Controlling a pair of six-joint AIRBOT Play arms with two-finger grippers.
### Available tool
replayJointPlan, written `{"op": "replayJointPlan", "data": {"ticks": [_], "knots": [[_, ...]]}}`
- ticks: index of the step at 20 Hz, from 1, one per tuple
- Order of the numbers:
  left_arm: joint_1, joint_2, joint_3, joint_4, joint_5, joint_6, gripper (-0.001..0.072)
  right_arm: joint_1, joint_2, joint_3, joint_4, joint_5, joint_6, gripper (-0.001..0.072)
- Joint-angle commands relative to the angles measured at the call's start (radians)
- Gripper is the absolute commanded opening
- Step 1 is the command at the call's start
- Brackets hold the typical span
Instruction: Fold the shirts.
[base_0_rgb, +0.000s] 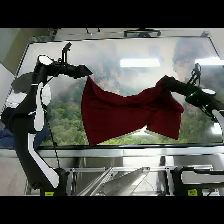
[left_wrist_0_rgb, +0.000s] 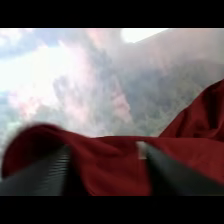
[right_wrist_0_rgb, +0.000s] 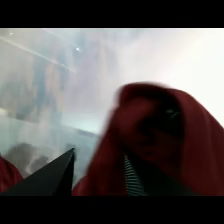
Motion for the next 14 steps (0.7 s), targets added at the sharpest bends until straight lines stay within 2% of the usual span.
{"op": "replayJointPlan", "data": {"ticks": [1,2,4,6,7,9,12,14], "knots": [[0.053,0.050,-0.024,0.006,-0.099,-0.066,0.0700,-0.101,0.011,0.082,-0.100,0.223,0.003,0.0397],[0.077,0.072,-0.029,0.007,-0.163,-0.092,0.0700,-0.159,0.041,0.085,-0.164,0.296,0.039,0.0401],[0.124,0.103,-0.029,0.008,-0.318,-0.157,0.0699,-0.280,0.092,0.085,-0.354,0.402,0.155,0.0535],[0.144,0.146,-0.102,0.008,-0.435,-0.208,0.0698,-0.384,0.106,0.084,-0.563,0.519,0.224,0.0530],[0.144,0.187,-0.185,0.008,-0.457,-0.207,0.0698,-0.430,0.106,0.072,-0.640,0.560,0.224,0.0521],[0.143,0.299,-0.419,0.007,-0.441,-0.170,0.0699,-0.503,0.101,0.035,-0.697,0.560,0.203,0.0522],[0.164,0.483,-0.789,0.015,-0.371,-0.094,0.0699,-0.562,0.059,0.013,-0.701,0.546,0.151,0.0517],[0.205,0.597,-1.012,0.015,-0.301,-0.079,0.0699,-0.563,0.003,0.013,-0.699,0.545,0.149,0.0503]]}}
